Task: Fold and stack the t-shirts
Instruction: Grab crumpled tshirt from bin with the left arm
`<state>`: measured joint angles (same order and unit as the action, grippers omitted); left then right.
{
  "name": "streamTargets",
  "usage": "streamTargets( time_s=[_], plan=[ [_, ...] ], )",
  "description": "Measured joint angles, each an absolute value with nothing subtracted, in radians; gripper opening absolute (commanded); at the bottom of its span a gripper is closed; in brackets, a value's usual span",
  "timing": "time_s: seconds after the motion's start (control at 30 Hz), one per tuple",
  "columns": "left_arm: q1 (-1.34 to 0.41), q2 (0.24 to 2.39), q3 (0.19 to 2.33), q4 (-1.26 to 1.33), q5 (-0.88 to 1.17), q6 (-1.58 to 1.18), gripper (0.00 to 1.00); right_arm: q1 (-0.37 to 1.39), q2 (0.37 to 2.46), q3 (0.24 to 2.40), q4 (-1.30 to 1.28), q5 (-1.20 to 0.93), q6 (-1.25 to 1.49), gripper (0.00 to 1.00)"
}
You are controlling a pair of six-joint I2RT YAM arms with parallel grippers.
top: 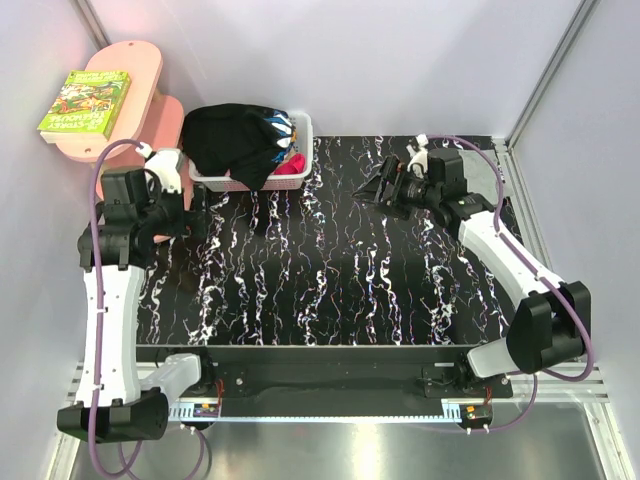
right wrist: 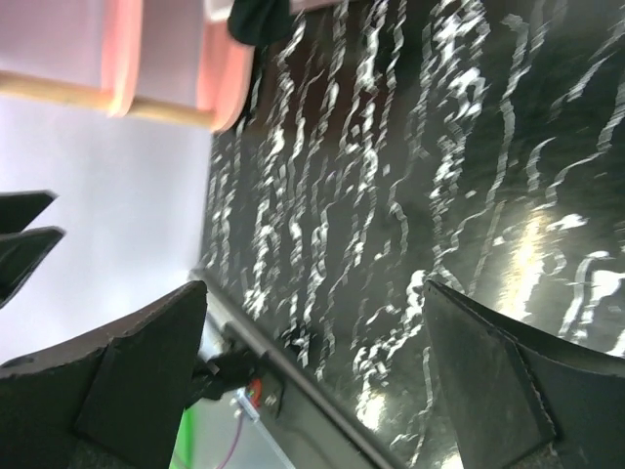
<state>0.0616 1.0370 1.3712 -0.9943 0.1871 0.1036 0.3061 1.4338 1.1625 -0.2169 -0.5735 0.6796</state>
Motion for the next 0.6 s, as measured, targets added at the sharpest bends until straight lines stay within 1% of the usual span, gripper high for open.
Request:
streamTargets(
  time_s=[0.17,0.3,0.43,0.5,0.53,0.6],
  plan=[
    [0.062,1.036,1.348,-0.949,0.165,0.083,0.99,0.307,1.415,1.2,-0.275,-0.49,0.643,0.99],
    [0.03,1.103,1.346,-0.899,0.142,0.078,0.99,0.315,1.392,1.208,-0.292,-0.438,0.619,1.0],
    [-0.093,1.285,1.402,-0.843,0.03,0.102,0.99,0.367,1.382,1.24,-0.355,-0.327,0.564,1.0],
    [-0.145,1.435,1.493,-0.816,-0.031,0.112,0.99,0.406,1.381,1.259,-0.379,-0.271,0.538,1.0],
    [-0.159,1.446,1.499,-0.812,-0.035,0.112,0.99,0.421,1.38,1.263,-0.387,-0.25,0.528,1.0],
    [-0.188,1.559,1.597,-0.806,-0.077,0.115,0.99,0.447,1.377,1.265,-0.4,-0.209,0.507,1.0]
  ],
)
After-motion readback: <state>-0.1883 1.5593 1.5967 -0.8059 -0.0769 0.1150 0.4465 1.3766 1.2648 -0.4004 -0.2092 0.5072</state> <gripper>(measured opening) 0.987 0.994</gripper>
